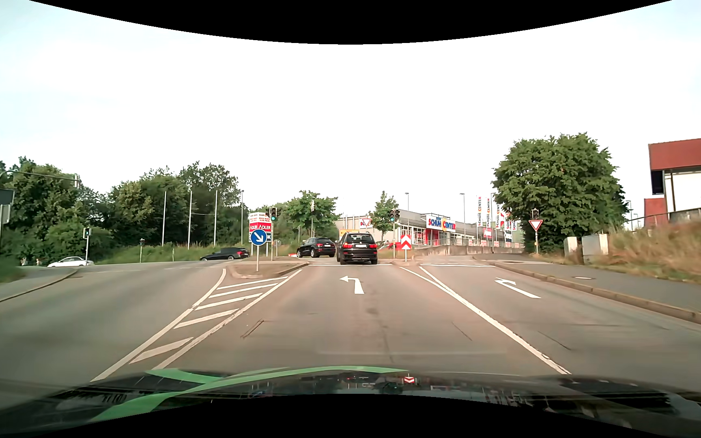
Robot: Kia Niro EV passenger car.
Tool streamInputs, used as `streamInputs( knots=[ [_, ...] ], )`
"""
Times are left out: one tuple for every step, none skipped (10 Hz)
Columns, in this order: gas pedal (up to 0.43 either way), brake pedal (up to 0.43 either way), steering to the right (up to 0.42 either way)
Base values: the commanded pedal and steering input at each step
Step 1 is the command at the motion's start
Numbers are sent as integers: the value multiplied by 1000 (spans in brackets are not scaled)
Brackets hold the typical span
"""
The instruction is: Follow the waypoints while adhering to traffic rules and regulations
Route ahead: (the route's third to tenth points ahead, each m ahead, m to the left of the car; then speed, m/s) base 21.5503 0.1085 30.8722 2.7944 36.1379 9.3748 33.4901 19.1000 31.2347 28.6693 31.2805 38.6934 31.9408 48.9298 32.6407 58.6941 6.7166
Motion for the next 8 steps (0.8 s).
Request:
streamInputs(
  knots=[
    [228, 0, -18],
    [228, 0, -16],
    [228, 0, -16],
    [228, 0, -16],
    [228, 0, -16],
    [220, 0, -16],
    [220, 0, -16],
    [169, 0, -17]
  ],
)
